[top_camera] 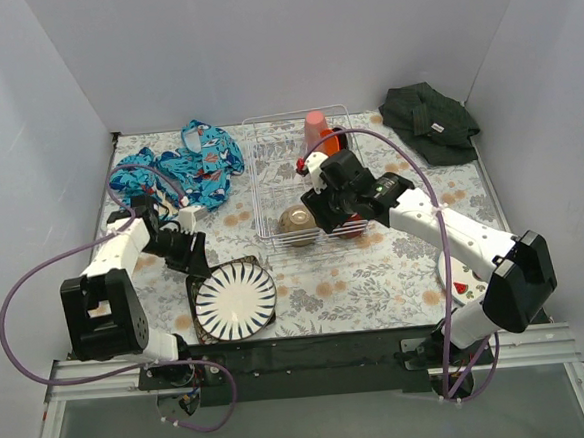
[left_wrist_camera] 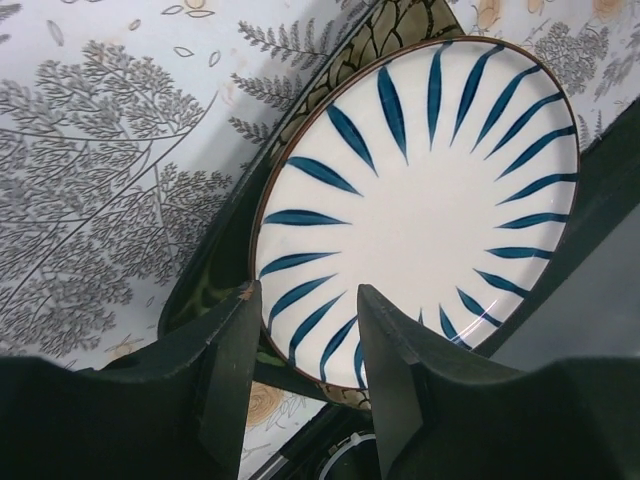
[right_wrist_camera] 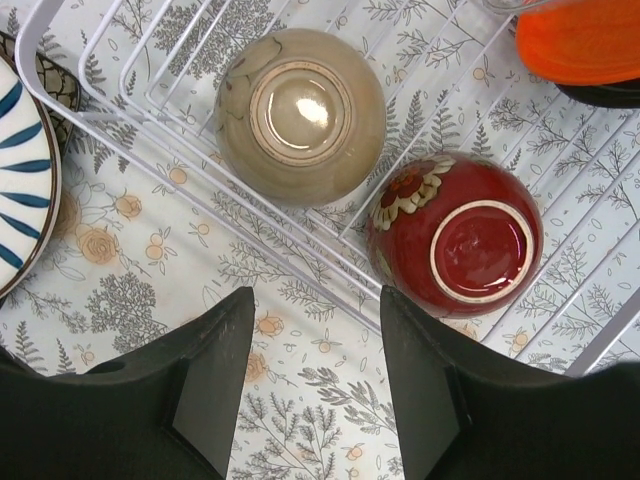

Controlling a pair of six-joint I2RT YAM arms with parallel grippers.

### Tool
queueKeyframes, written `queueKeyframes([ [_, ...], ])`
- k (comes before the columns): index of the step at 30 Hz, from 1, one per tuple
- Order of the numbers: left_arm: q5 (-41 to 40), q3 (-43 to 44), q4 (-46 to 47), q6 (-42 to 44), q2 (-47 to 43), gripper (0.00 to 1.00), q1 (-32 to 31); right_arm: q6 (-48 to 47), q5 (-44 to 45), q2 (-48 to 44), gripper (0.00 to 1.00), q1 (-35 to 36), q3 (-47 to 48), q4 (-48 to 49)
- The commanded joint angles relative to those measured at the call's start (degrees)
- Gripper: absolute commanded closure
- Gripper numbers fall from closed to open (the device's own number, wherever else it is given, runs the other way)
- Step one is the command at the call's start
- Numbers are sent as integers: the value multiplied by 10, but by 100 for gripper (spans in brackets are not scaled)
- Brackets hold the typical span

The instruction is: Load the mixed dishes into the dish rack

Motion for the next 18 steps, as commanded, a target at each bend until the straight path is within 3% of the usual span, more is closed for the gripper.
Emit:
queueKeyframes([
  [1,-59,6,5,-15,-31,57,-2,-10,-8,-29,39,-1,-12,16],
  [7,-84,-10,24,-17,2,56,-2,-11,-25,-40,26,-1,-12,16],
  [18,-56,-28,50,-30,75,60,-38,-29,-5,-69,25,-1,-44,30],
])
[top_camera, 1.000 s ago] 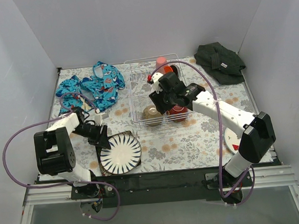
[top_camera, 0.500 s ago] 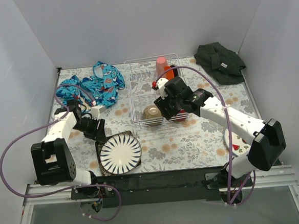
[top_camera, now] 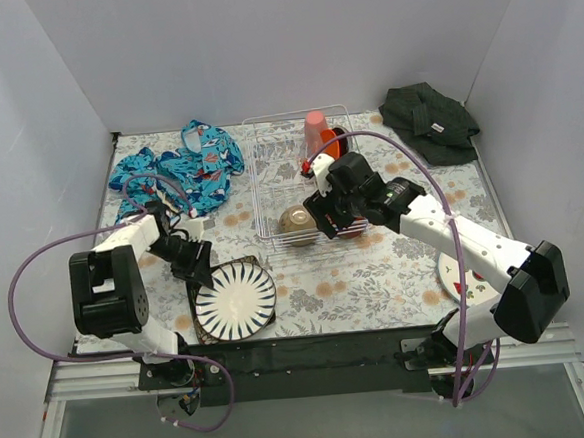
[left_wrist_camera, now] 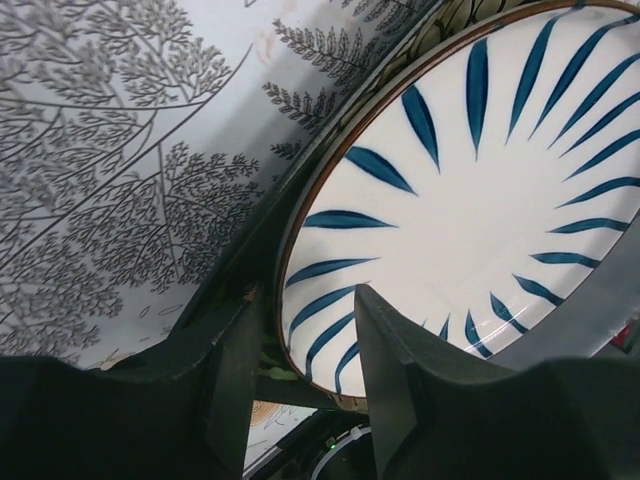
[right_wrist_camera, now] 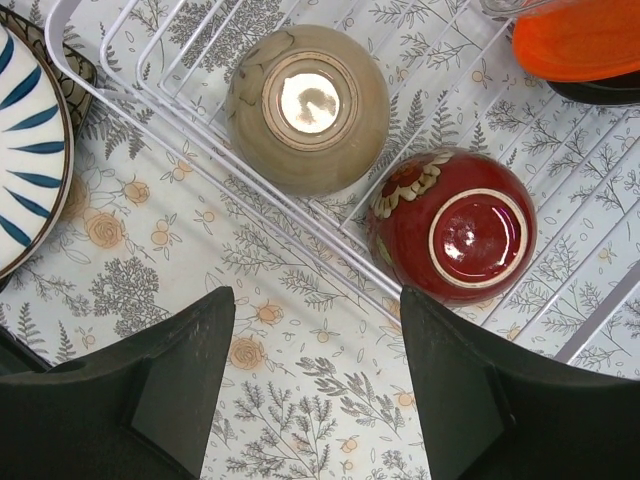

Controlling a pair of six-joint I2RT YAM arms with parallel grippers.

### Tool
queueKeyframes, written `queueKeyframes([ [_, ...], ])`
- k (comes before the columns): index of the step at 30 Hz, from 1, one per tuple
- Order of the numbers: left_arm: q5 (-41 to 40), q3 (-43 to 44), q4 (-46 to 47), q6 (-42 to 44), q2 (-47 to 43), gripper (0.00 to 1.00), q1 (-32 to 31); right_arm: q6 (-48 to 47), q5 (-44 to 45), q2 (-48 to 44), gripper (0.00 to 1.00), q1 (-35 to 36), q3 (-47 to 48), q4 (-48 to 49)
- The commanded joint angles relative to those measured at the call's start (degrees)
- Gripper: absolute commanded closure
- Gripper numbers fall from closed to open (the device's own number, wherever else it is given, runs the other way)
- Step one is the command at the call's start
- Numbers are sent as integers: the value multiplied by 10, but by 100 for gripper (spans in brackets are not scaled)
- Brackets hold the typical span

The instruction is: Load the mixed dishes into the dish rack

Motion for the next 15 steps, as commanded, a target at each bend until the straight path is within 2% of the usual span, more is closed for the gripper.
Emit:
queueKeyframes([
  [1,11,-21,29,2,23,62,-31,-17,5,-27,25,-2,-18,24],
  [5,25,-28,48,-13,46,81,-45,-20,1,-30,25,-1,-24,25],
  [6,28,-27,49,-21,54,93,-63,-21,-2,-29,25,-1,-24,25],
  [7,30,-26,52,-23,56,98,-63,-22,-6,-30,26,-2,-24,27],
  [12,31,-2,54,-5,17,100,-63,-48,-55,-17,28,-2,-15,47],
  [15,32,28,47,6,-31,100,-63,-83,-136,-1,29,-1,-1,76],
])
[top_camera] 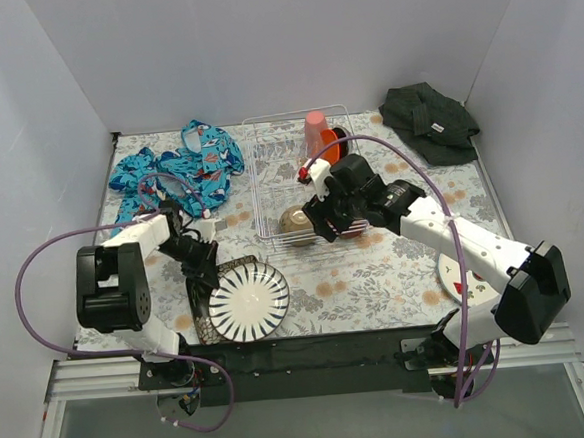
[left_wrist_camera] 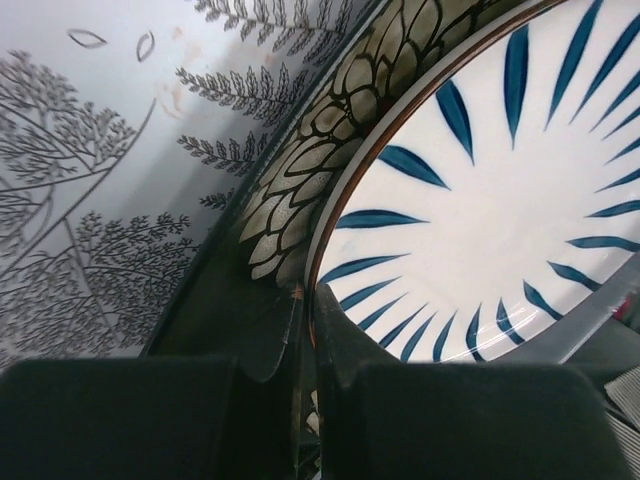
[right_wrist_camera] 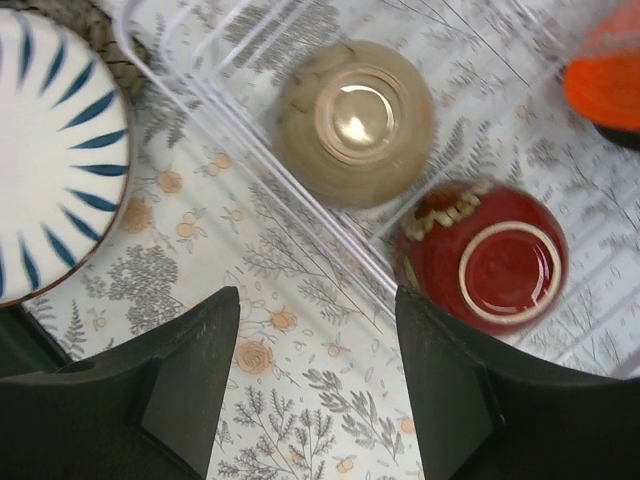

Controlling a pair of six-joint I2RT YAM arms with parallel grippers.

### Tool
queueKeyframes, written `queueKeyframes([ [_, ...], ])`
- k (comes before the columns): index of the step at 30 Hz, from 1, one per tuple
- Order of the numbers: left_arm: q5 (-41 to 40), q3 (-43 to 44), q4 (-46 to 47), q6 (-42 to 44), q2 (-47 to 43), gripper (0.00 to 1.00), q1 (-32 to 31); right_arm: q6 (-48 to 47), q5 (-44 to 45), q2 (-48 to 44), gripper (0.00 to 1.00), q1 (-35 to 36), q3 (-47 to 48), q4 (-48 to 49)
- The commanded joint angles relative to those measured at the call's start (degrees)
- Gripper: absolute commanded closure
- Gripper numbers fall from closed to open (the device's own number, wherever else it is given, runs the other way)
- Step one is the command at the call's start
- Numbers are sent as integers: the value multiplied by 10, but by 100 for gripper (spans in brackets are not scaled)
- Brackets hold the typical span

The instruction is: Load the mixed dishes into the dish rack

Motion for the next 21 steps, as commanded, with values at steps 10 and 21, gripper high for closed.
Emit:
queueKeyframes([
  [10,29,81,37,52,-193,100,-3,-78,-361,163,30,0,173,92],
  [21,37,65,39,59,-273,100,-3,-79,-460,350,30,20,371,67],
])
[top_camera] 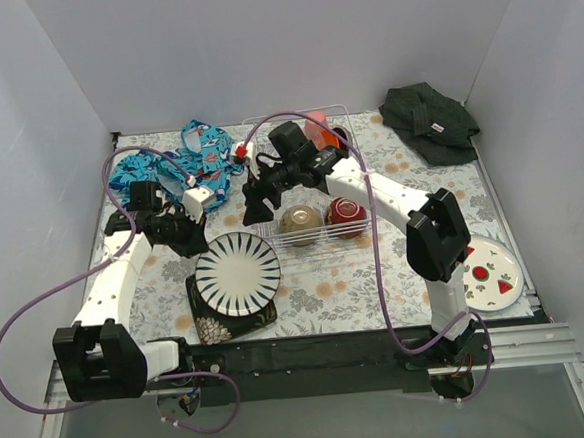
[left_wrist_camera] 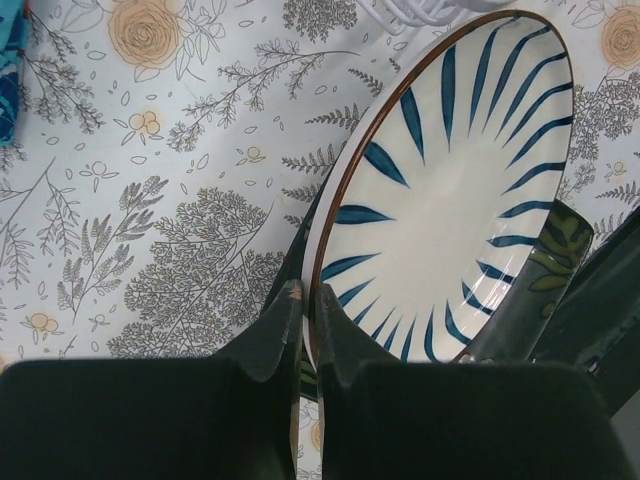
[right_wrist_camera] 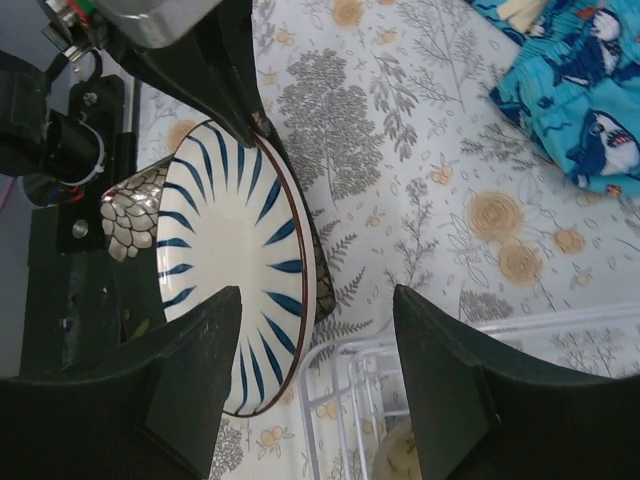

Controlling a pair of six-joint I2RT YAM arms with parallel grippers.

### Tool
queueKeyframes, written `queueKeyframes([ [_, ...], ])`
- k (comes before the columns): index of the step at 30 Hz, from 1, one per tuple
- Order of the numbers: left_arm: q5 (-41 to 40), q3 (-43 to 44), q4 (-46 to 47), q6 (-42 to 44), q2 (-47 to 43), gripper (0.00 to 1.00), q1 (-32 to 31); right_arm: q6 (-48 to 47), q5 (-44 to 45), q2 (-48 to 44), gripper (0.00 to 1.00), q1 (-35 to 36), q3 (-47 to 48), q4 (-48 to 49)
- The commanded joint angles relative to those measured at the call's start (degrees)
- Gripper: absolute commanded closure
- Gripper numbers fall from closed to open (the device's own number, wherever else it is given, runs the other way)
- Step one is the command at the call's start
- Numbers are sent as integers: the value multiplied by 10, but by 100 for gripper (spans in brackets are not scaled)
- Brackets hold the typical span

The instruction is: Load the mixed dishes into the dish rack

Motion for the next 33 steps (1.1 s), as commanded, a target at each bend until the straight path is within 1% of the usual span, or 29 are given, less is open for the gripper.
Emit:
queueKeyframes([
  [1,50,5,7,-3,-59,100,-3,-6,-91,33,30,9,56,-9],
  [4,52,11,0,-3,-70,100,-3,-12,-120,48,29,20,61,-33],
  [8,50,12,7,-4,-80,100,-3,-24,-100,59,29,40,44,-43],
  [12,46,8,22,-10,-91,100,-3,-21,-97,77,29,46,52,-46],
  [17,41,4,55,-25,-110,100,-3,-14,-77,103,32,46,61,-46],
  [20,33,4,63,-33,-118,100,-3,-11,-81,113,38,46,59,-47],
  [21,33,3,64,-36,-120,100,-3,-8,-82,115,44,46,60,-45],
  [23,32,2,64,-38,-124,100,-3,-2,-82,120,48,46,60,-40],
  [26,29,-3,65,-44,-126,100,-3,7,-82,128,64,46,68,-32],
  [27,20,-3,67,-50,-126,100,-3,11,-83,128,76,45,71,-25],
  [28,-12,-3,83,-79,-126,100,-3,24,-85,127,84,45,74,-21],
  [29,-36,-2,93,-96,-127,84,-3,32,-86,125,92,45,76,-15],
  [30,-60,4,104,-112,-129,72,-3,41,-86,124,99,44,81,-9],
  [31,-91,8,116,-130,-133,64,-3,64,-84,118,99,44,83,5],
  [32,-161,13,155,-178,-141,57,-2,77,-82,116,99,44,85,13],
  [33,-218,21,180,-218,-148,38,-1,97,-80,114,99,43,91,21],
])
